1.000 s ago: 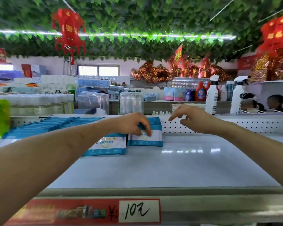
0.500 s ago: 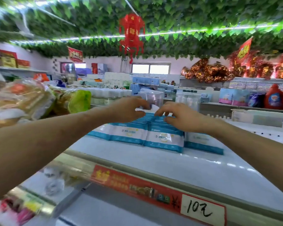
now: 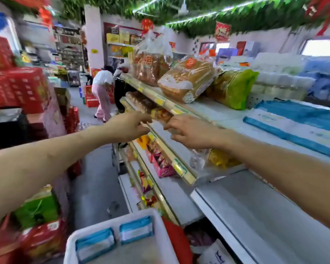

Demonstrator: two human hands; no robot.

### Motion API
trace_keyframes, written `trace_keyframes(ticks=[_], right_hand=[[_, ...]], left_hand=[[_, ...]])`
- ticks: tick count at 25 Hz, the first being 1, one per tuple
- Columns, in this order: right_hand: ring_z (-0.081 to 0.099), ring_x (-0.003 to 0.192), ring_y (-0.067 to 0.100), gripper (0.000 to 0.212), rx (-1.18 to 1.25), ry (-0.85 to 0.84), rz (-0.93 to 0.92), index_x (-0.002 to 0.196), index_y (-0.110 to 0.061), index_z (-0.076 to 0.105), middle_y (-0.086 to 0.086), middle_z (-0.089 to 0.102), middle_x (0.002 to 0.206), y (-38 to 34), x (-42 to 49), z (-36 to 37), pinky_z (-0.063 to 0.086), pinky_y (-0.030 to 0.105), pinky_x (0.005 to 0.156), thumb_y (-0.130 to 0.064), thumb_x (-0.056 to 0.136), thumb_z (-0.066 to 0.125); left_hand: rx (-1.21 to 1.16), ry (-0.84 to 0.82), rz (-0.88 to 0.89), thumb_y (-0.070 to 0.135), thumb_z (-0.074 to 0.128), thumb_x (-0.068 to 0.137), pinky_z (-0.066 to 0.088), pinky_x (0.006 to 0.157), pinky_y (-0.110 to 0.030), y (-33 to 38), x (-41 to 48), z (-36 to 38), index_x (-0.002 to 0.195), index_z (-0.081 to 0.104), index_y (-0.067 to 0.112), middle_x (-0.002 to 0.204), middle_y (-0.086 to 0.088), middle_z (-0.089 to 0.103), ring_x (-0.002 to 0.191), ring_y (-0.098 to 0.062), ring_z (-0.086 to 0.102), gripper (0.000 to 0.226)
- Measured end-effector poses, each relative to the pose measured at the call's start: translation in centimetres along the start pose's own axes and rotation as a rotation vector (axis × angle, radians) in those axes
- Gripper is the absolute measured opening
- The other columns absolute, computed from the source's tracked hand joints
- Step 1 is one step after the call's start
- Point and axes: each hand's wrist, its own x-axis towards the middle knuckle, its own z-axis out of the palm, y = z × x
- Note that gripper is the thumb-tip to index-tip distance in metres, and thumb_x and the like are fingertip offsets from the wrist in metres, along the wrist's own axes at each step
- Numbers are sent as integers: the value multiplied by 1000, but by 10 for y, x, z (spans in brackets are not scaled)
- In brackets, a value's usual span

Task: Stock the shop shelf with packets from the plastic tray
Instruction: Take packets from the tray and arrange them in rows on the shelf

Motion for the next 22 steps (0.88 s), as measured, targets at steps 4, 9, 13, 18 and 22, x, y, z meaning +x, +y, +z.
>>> trace_keyframes(ticks=[4,9,13,18,22], right_hand=[[51,123,27,41,113,-218,-35,136,-14,59,10,58,127,-55,23,114,41,37,99,-26,97,60],[54,123,25,36,335,-519,-14,131,-11,64,10,60,129,-107,-6,233,36,23,92,-13,96,58],[54,125,25,39,382,-619,21,131,-18,65,8,58,133,-126,-35,297,39,32,108,-14,92,61],[46,128,18,39,350,-516,48,130,-25,64,-3,51,134,-134,-52,330,27,30,109,-18,92,57],[48,117,19,35,356,-462,7,119,-27,69,-2,49,121,-137,-56,341,34,33,107,-13,89,61]], left_hand=[[-90,-145,-186,43,54,93,51,95,-42,-49,-89,68,131,64,22,130,-4,66,116,-28,63,45],[-125,-355,-329,26,61,93,50,96,-38,-74,-188,179,130,65,24,129,-6,63,120,-29,61,37],[-99,-527,-359,32,56,88,50,99,-38,-81,-243,248,127,66,30,133,-1,61,122,-27,60,40],[28,-529,-279,35,61,87,47,102,-44,-92,-266,279,128,67,27,141,-6,52,119,-36,56,42],[52,-458,-265,36,64,88,49,95,-43,-88,-264,290,123,69,35,138,-5,50,109,-36,57,36]])
